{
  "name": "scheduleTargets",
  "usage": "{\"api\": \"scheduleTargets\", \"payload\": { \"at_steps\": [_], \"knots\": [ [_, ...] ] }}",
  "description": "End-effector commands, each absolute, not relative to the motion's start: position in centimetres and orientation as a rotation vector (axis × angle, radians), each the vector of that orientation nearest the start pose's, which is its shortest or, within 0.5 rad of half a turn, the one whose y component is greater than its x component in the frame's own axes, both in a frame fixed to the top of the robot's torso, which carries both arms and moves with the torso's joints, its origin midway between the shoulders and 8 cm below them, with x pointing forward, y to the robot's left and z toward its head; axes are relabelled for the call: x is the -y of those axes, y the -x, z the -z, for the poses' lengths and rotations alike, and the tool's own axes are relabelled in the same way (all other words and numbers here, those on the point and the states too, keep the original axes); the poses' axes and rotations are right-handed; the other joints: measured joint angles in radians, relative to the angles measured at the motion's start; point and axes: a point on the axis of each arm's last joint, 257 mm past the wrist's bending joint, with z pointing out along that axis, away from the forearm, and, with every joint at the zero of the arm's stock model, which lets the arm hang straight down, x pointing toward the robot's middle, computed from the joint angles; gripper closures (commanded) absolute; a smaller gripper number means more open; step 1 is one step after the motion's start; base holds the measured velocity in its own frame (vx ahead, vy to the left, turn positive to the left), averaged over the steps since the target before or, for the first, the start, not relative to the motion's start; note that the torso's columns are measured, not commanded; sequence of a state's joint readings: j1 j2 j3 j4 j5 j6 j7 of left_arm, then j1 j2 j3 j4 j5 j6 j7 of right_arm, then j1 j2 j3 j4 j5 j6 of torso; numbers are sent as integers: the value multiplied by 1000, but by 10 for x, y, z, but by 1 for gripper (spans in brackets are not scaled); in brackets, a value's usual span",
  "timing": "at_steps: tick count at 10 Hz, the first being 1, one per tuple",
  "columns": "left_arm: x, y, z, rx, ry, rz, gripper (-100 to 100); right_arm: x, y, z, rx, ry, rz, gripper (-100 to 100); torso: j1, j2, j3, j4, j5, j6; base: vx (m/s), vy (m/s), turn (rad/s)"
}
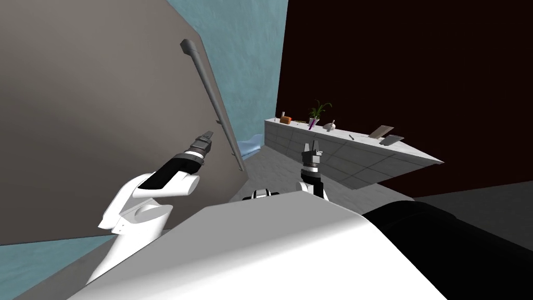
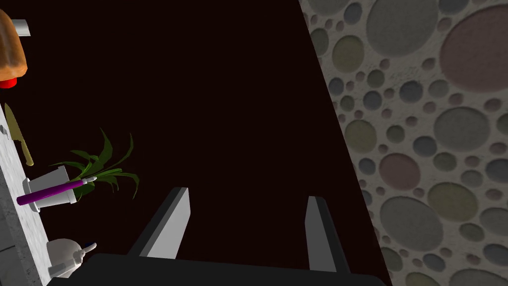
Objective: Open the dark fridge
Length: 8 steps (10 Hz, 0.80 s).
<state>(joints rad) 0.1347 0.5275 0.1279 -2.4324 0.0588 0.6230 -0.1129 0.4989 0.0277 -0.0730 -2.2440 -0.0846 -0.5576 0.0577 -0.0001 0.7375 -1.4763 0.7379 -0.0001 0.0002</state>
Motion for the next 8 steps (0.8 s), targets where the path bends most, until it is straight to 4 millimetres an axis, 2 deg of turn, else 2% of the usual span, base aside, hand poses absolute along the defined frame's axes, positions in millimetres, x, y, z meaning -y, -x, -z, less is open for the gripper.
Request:
{"api": "scheduleTargets", "payload": {
  "at_steps": [1, 6, 8],
  "knots": [
    [-318, -463, -8, -1358, 708, 717, -100, 317, -333, -21, -529, -681, -1228, 0, 0, 0, 0, 0, 0, 0, 58, 14, -149],
    [-330, -466, -7, -1394, 725, 644, -100, 317, -333, -21, -529, -681, -1228, 0, 0, 1, 0, 0, 0, 0, 45, 11, -85],
    [-338, -466, -15, -1410, 716, 591, -100, 317, -333, -21, -529, -681, -1228, 0, 1, 0, 0, 0, 0, 0, 63, 21, -147]
  ]
}}
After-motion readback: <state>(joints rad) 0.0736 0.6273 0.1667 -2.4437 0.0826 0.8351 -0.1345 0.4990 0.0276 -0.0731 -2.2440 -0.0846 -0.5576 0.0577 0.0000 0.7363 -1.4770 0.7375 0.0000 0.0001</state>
